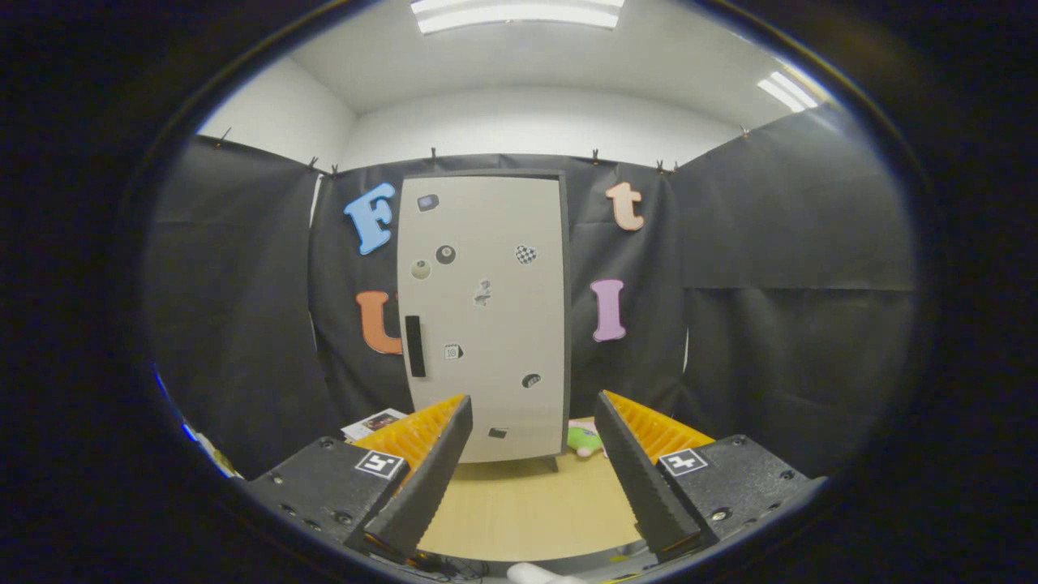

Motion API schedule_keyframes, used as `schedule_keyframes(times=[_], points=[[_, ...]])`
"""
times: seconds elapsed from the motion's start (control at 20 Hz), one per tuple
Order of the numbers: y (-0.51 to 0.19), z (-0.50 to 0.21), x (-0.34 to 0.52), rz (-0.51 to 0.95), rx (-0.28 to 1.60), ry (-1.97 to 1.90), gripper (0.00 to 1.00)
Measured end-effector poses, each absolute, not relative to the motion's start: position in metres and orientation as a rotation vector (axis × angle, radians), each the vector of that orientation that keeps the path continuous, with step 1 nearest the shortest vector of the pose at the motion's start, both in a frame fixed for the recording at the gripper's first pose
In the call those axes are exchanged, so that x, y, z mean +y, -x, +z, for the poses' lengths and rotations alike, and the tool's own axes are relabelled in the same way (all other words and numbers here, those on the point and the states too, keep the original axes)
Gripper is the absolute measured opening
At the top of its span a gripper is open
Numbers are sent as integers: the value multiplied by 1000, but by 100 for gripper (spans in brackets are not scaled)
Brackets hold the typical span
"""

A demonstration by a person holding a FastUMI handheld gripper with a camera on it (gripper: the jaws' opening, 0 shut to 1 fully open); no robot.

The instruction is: Open the shoe cabinet door, grab the shoes and put them into the shoe cabinet, then close the shoe cabinet door.

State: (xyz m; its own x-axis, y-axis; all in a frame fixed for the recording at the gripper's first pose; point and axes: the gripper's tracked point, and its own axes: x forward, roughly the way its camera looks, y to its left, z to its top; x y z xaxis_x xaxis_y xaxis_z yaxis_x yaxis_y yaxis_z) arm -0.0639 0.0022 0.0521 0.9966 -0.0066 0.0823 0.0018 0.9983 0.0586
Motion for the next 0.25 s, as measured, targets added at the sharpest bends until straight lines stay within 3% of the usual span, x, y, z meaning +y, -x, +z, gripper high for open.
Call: schedule_keyframes(times=[0.25], points=[[65, 49, -1, -11, -79, -61, 99]])
